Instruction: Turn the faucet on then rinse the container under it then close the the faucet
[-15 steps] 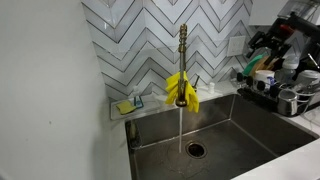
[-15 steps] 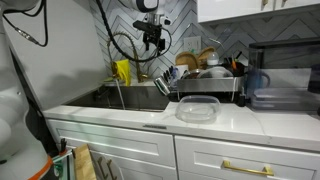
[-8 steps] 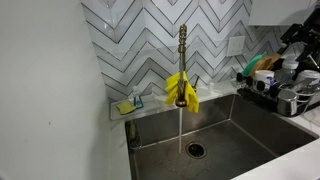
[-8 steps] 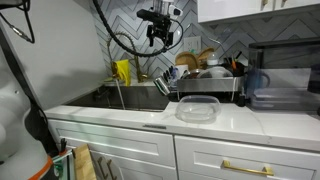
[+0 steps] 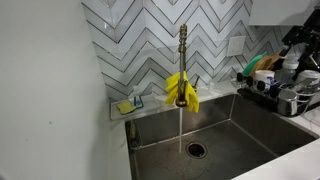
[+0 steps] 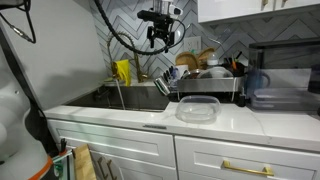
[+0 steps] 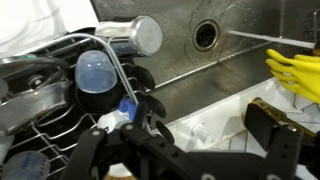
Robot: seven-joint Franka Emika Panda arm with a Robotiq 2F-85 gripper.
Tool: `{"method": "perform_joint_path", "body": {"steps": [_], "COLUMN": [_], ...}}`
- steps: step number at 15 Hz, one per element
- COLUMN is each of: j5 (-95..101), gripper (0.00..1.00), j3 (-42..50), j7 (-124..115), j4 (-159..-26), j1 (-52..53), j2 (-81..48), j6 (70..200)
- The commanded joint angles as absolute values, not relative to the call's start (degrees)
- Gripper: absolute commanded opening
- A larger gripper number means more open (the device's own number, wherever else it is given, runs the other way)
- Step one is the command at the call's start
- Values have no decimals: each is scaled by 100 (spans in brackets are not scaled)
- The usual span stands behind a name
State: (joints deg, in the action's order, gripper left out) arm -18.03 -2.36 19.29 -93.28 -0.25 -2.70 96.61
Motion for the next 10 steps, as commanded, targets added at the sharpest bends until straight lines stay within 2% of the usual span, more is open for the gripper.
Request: {"method": "perform_joint_path", "body": {"steps": [1,5,10], "j5": [-1428,-1101,-1153], "gripper": [100,100,100], "j3": [21,531,1075], "j7": [2797,3905,4806], "j4": [-9600,-9799,-10268], "j1": [-219,-607,-935], "j2": [37,367,662], "j6": [9453,9176,9468]}}
